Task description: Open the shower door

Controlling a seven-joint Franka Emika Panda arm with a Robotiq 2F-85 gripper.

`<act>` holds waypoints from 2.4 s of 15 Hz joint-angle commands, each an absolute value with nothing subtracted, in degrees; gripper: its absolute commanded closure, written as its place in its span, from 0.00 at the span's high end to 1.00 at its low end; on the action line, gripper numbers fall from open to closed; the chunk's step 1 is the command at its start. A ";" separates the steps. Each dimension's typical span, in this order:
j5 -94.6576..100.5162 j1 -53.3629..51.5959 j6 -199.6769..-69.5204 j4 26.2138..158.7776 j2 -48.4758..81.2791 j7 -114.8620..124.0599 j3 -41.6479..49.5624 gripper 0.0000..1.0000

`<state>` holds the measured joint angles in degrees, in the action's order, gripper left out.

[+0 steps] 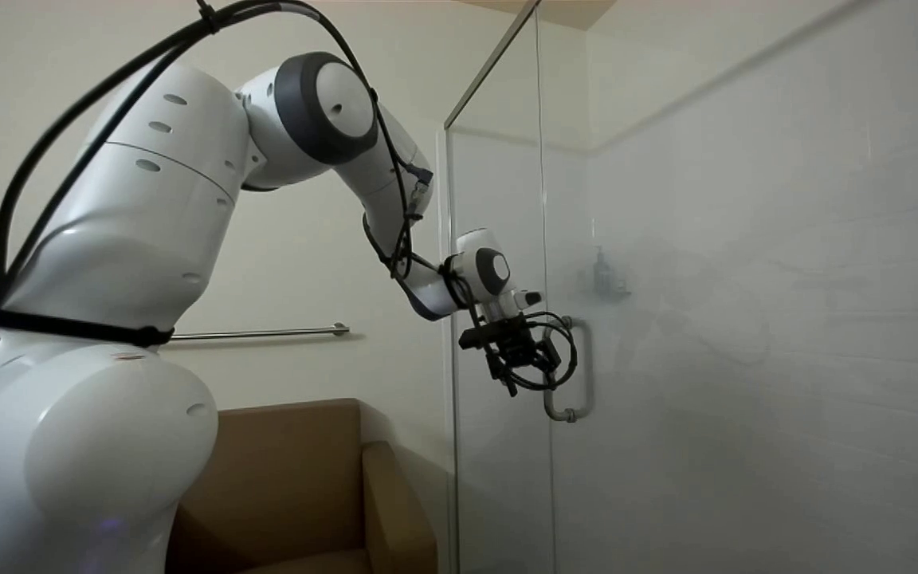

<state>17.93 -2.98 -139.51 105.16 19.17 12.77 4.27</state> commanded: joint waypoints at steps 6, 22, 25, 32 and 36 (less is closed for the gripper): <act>1.46 4.60 -159.04 104.98 24.02 0.86 -1.13 1.00; -37.09 40.19 -157.81 105.40 30.66 -48.39 -41.30 1.00; -41.47 40.02 -152.99 106.32 28.85 -52.40 -40.16 1.00; -52.46 34.70 -144.39 106.51 25.00 -60.37 -31.97 1.00; -57.22 26.51 -141.94 107.24 22.50 -62.80 -23.20 1.00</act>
